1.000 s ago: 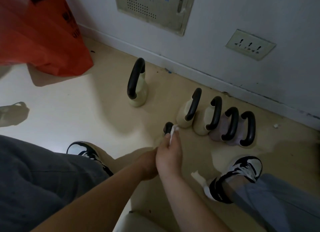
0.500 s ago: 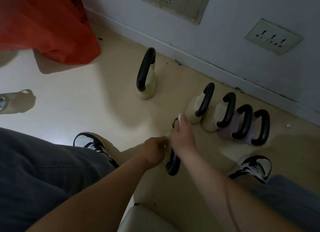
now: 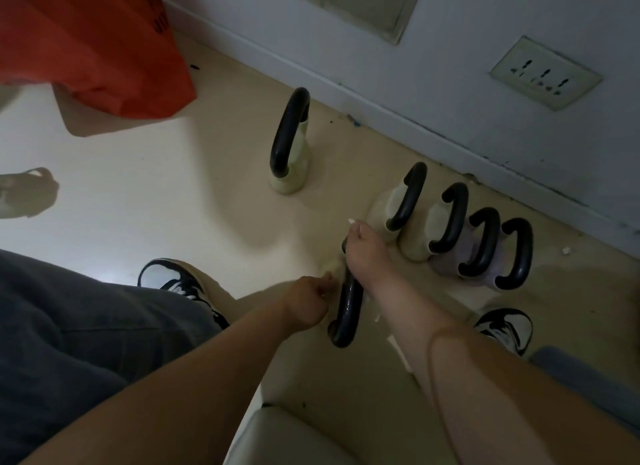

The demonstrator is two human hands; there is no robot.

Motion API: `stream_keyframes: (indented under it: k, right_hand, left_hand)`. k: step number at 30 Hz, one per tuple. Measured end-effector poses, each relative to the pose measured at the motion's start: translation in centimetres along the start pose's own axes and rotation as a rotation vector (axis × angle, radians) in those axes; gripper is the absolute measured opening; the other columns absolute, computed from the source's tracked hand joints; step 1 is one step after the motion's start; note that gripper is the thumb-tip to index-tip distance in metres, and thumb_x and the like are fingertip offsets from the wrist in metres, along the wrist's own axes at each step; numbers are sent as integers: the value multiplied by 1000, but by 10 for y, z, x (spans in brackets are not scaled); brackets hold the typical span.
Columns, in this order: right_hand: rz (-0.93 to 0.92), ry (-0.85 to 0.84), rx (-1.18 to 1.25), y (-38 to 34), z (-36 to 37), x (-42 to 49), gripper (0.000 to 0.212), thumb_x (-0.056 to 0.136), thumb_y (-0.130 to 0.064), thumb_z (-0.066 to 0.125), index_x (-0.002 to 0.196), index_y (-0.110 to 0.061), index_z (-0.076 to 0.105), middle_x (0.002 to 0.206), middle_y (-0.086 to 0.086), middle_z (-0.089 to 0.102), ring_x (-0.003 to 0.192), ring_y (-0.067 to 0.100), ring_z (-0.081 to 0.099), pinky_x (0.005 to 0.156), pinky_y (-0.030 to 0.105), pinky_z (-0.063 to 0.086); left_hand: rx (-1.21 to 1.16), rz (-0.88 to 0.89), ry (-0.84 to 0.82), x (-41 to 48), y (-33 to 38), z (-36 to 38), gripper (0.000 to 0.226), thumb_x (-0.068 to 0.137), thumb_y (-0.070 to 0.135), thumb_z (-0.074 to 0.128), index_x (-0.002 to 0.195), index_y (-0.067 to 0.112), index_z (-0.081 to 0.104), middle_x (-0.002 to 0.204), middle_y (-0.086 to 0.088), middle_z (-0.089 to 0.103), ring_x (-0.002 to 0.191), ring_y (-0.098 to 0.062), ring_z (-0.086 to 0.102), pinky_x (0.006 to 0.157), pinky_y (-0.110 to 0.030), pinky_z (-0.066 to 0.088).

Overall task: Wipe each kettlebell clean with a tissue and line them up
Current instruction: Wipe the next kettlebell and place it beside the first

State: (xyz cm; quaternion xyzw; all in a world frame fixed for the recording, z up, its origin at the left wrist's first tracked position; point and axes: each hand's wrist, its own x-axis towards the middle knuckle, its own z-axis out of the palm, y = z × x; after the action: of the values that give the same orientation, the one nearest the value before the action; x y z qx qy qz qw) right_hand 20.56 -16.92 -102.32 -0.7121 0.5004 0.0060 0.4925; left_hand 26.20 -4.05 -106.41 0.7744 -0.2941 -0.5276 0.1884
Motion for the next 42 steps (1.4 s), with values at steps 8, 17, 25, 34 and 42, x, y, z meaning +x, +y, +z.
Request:
stream_keyframes:
  k: [8,17,25,34,42]
  right_hand:
    - [-378,120,-671,78,47,-100,82,96,-10,65,161,3,17,170,25,3,157,43,9,118,47,29]
    - [215,181,313,7,24,-61,48,111,-27,35,150,0,38,148,19,50,137,33,49,98,31,41]
    - [397,250,353,13,37,-95,39,111,-40,27,122,-20,59,102,2,65,95,23,62,90,38,50]
    - [380,298,383,44,80,-133,48,110,-41,28,155,-26,37,151,14,50,134,36,53,112,47,44]
    - [613,181,688,37,48,-126,48,110,-47,35,137,-16,61,132,17,63,119,30,56,95,39,38]
  left_hand:
    - [-166,8,-19,-1,-4,0,43,103,14,48,146,20,52,145,1,54,135,-17,48,96,-13,31]
    - [-327,-60,16,-5,-3,-1,54,94,-1,45,142,20,57,145,0,56,131,-17,52,102,-18,36]
    - [-341,-53,-2,-16,-2,4,42,86,2,51,119,17,72,119,-4,69,108,-21,63,88,-30,50]
    - [-365,-63,35,-30,-4,9,49,88,-1,46,125,19,70,118,-6,70,94,-15,63,70,-15,47]
    - [-385,-144,112,-36,-18,5,39,93,-1,49,121,13,72,129,-7,65,118,-24,62,103,-32,50]
